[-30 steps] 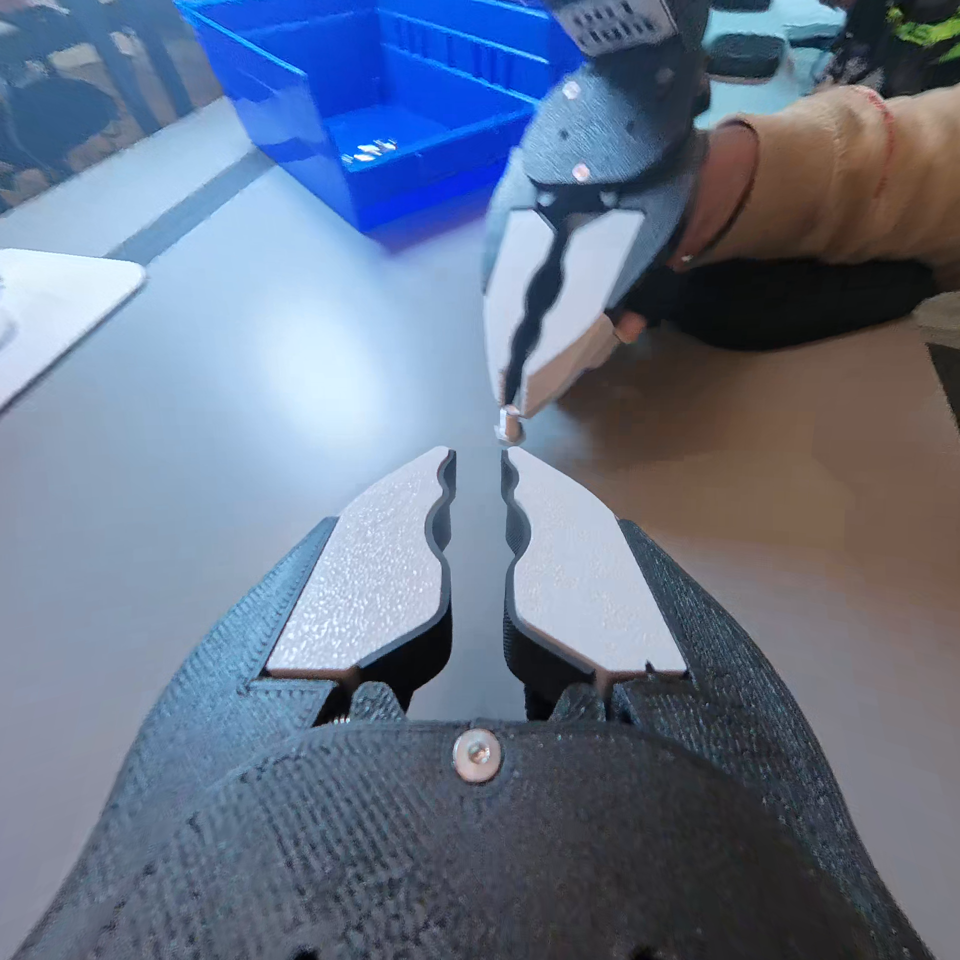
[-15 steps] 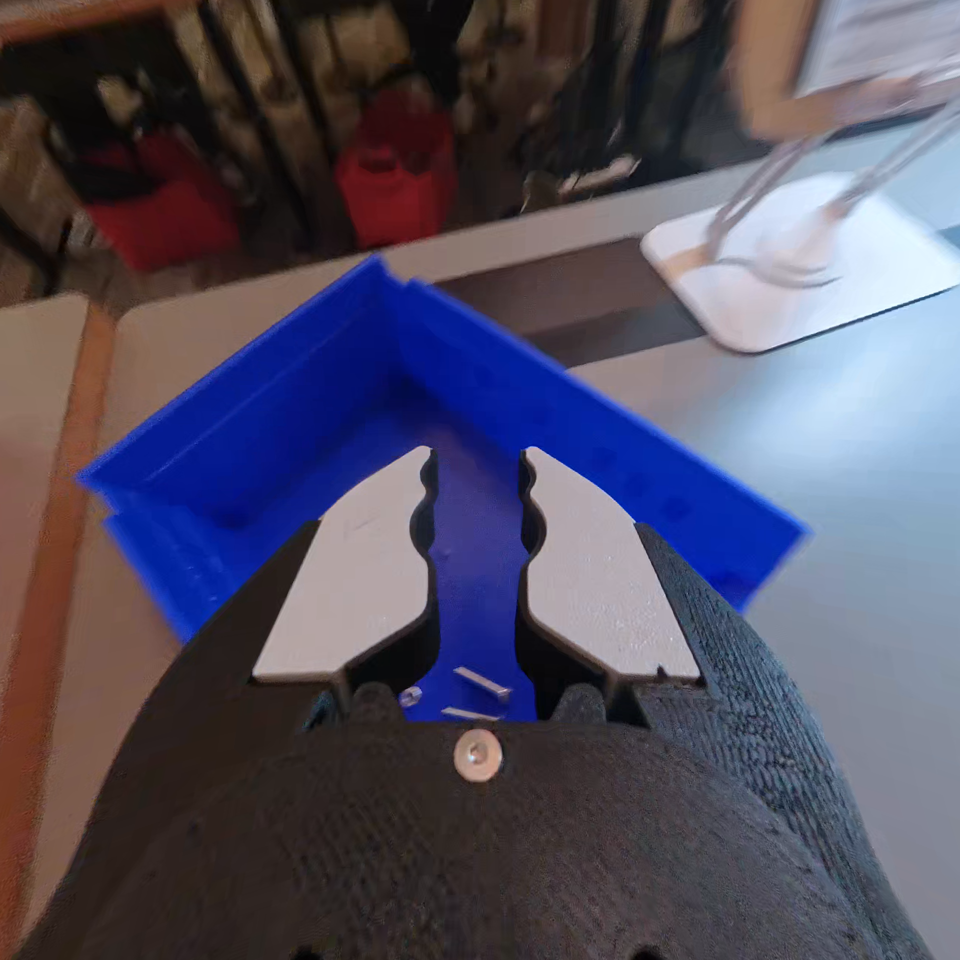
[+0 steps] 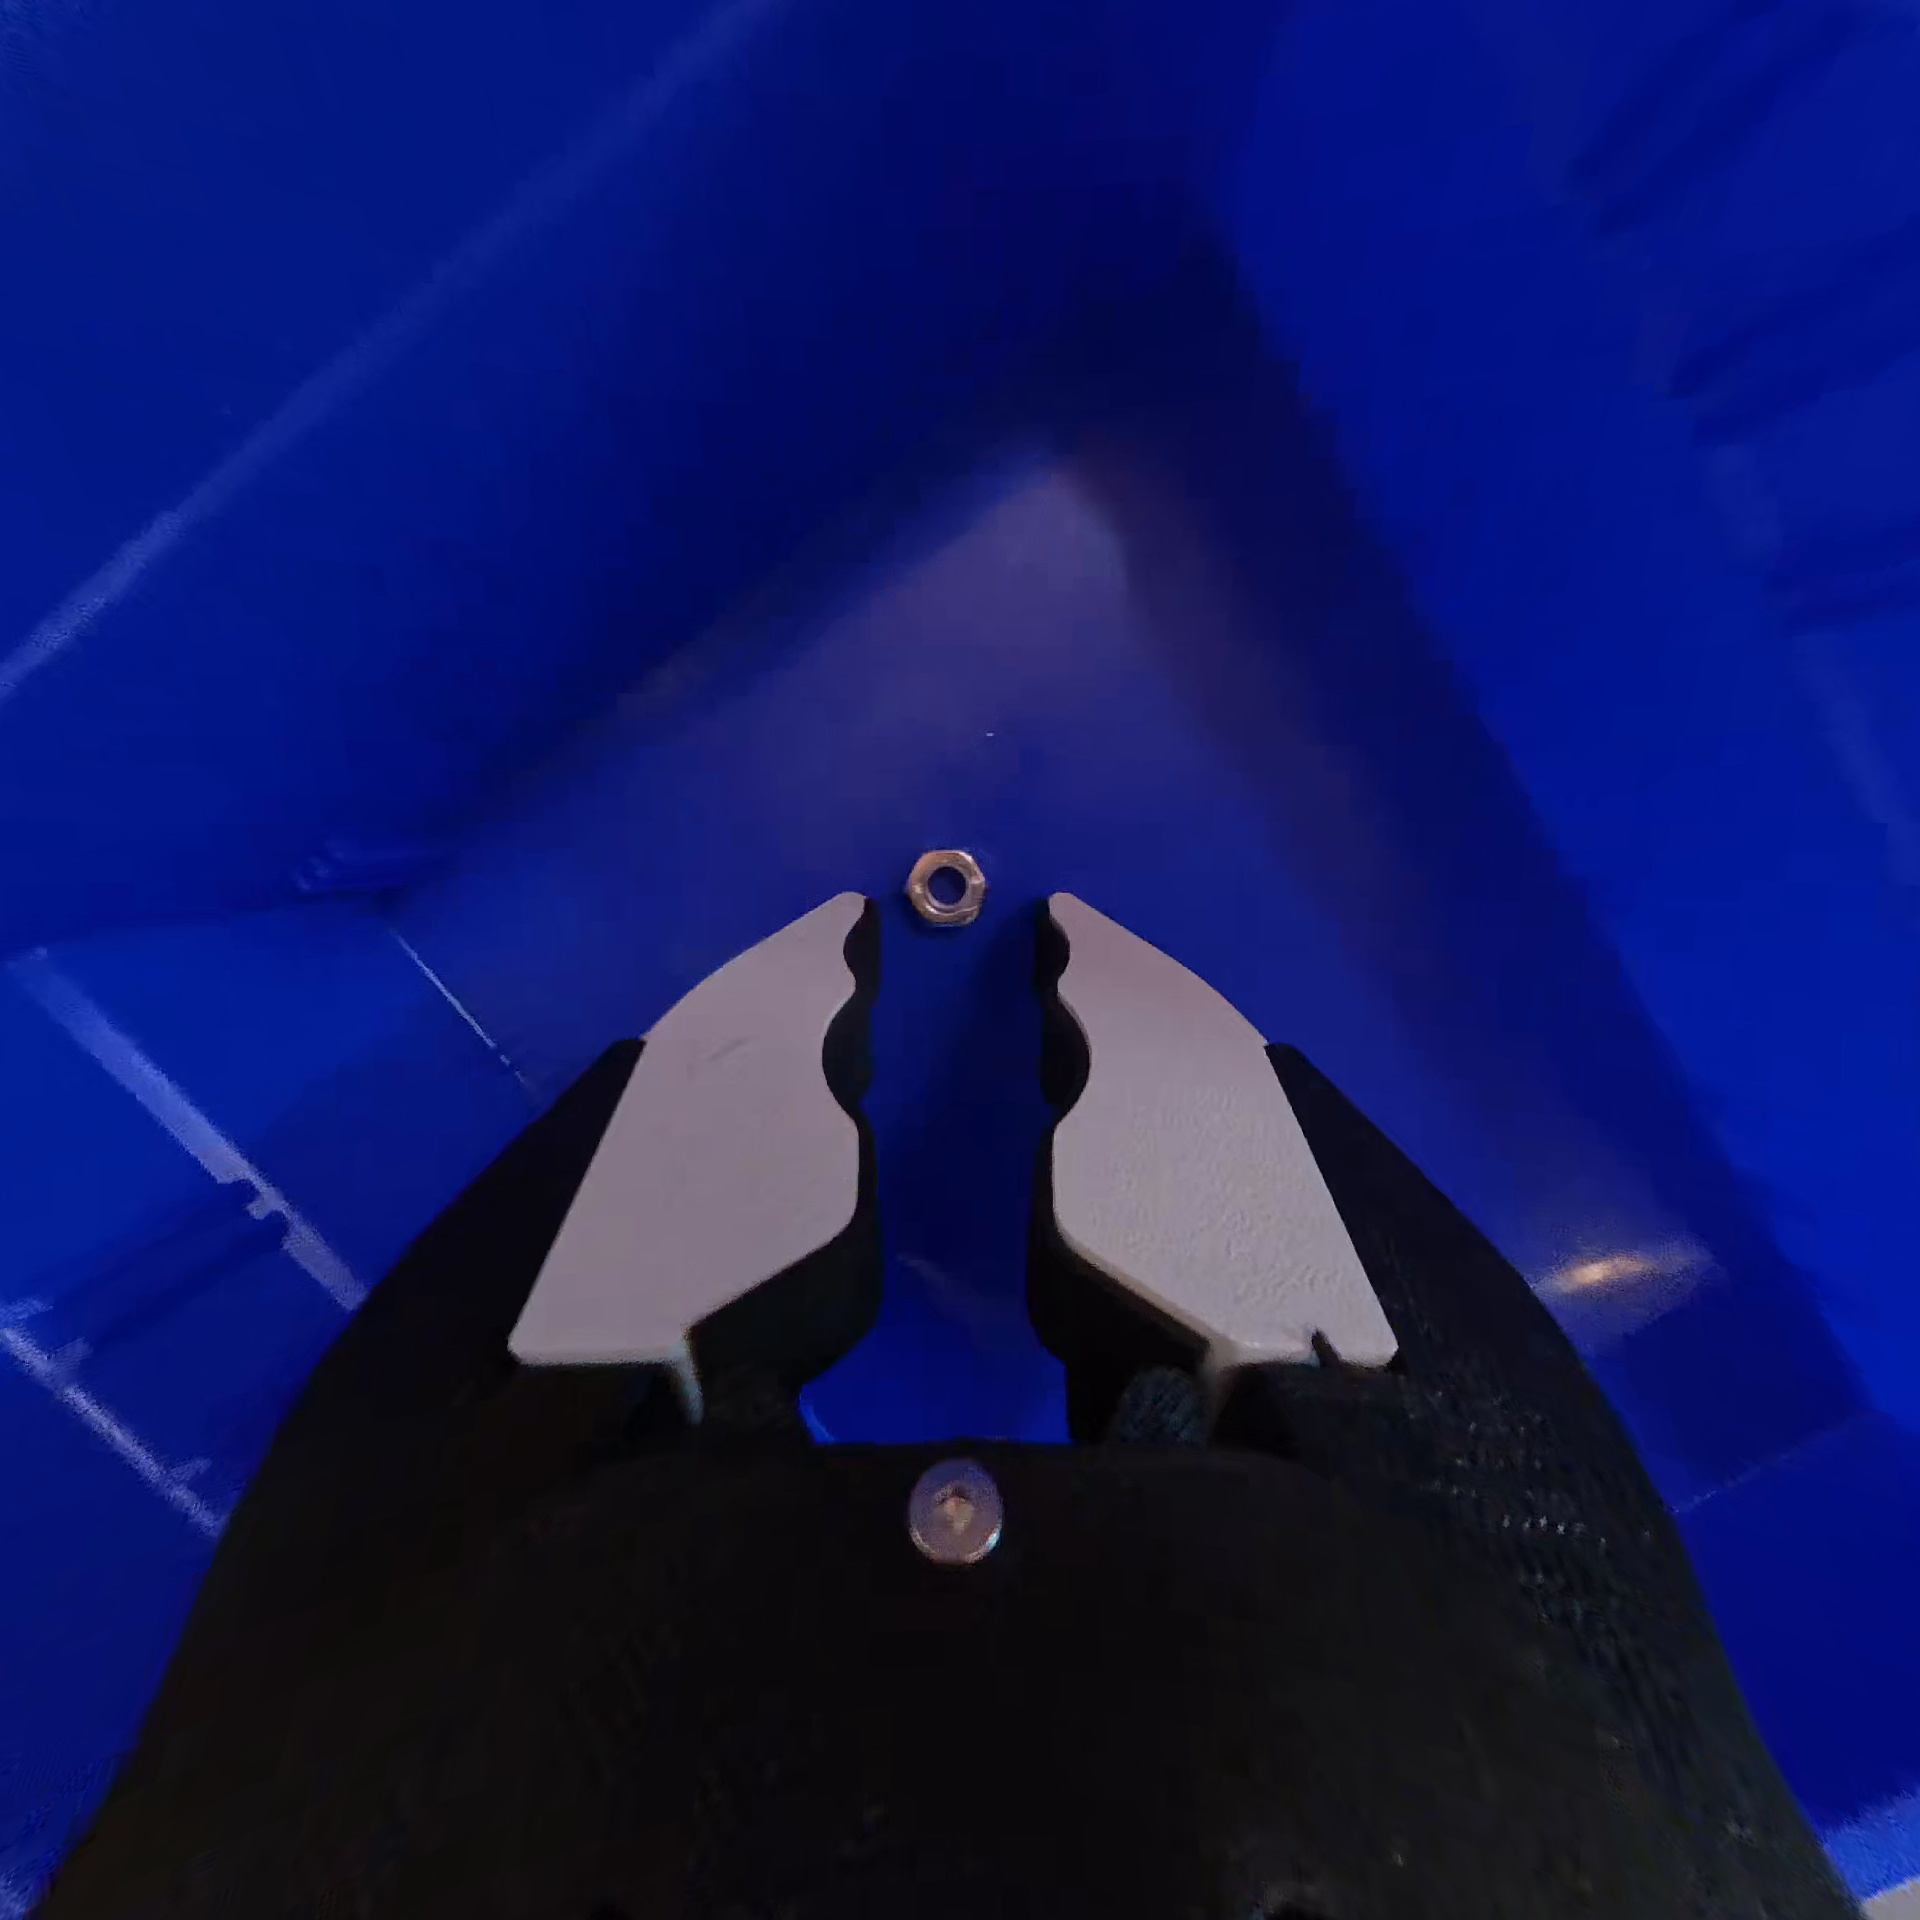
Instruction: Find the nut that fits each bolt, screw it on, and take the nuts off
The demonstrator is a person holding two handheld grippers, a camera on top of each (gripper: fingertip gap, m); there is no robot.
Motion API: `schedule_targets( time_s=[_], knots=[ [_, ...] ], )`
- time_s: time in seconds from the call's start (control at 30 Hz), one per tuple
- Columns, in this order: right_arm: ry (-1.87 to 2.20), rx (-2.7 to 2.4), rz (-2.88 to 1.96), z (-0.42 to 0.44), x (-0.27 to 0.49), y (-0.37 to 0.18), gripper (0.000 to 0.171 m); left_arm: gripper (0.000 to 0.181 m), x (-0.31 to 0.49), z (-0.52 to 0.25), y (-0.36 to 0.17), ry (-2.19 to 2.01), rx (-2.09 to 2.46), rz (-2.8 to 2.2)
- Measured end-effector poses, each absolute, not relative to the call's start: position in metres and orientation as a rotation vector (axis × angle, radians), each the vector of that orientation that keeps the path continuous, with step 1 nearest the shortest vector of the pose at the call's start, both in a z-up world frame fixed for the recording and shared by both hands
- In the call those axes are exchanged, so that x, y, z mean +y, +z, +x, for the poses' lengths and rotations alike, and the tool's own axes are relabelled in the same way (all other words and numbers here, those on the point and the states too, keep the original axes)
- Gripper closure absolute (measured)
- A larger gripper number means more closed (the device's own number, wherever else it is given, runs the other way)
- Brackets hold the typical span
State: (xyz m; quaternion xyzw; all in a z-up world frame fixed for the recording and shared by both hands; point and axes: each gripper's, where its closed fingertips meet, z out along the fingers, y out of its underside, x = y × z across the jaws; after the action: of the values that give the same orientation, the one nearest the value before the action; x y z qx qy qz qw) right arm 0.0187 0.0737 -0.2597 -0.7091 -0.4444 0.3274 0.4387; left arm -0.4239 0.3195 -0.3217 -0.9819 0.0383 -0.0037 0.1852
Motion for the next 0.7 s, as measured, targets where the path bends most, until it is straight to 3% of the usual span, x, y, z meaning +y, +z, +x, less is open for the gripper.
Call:
schedule_targets(
  time_s=[0.13,0.3,0.5,0.7],
  knots=[
    [0.804,-1.114,-1.774,0.020,0.075,-0.264,0.157,0.166,0.321,-0.425,-0.323,-0.027,0.111,-2.759],
    [0.797,-1.111,-1.752,0.019,0.074,-0.261,0.158,0.167,0.318,-0.410,-0.306,0.039,0.343,-2.696],
    [0.862,-1.063,-1.631,0.014,0.070,-0.239,0.158,0.167,0.250,-0.274,-0.190,-0.207,0.877,-2.151],
    [1.007,-1.062,-1.489,-0.003,0.046,-0.216,0.156,0.168,0.103,-0.115,-0.163,-0.326,1.365,-1.620]
  ],
)
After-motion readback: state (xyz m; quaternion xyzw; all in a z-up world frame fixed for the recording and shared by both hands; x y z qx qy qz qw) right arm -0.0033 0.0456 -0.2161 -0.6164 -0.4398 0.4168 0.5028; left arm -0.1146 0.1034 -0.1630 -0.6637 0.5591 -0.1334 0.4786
